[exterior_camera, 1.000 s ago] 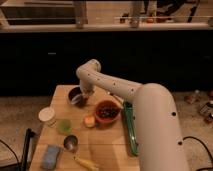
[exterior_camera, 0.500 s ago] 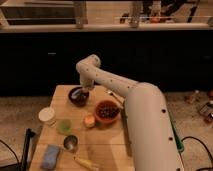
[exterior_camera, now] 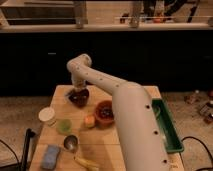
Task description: Wipe purple bowl with towel
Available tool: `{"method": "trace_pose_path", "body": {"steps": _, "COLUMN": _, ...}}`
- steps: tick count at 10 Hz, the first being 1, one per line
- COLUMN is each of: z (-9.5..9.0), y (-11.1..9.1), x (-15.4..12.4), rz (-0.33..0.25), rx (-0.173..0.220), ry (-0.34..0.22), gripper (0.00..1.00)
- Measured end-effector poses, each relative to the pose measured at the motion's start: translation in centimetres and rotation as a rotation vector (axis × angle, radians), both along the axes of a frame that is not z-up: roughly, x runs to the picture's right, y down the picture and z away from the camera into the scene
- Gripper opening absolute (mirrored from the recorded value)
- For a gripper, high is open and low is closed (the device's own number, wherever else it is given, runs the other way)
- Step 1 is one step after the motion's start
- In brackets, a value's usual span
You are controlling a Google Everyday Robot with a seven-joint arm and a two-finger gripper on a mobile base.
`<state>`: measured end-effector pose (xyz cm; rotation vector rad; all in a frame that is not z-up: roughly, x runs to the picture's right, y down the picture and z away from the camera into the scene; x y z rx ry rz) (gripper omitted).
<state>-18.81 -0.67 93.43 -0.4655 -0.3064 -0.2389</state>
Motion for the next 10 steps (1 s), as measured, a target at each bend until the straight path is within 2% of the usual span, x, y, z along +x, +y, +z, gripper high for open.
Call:
{"method": "trace_pose_path", "body": {"steps": 2, "z": -0.2, "y": 1.0, "x": 0.0, "rz": -0.029, "rx": -0.007, "ry": -0.011, "gripper": 0.0}}
{"method": "trace_pose_path", "body": {"steps": 4, "z": -0.8, "y": 2.2, "x": 0.7, "rz": -0.031, "rx": -0.017, "ry": -0.02, "gripper": 0.0}}
{"method": "trace_pose_path", "body": {"steps": 7, "z": -1.4, "y": 3.2, "x": 4.2, "rz": 0.011, "rx": -0.028, "ry": -0.001, "gripper": 0.0}}
{"method": "trace_pose_path", "body": {"steps": 10, "z": -1.6, "y": 2.8, "x": 5.9, "rz": 0.056, "rx": -0.02, "ry": 0.016, "gripper": 0.0}}
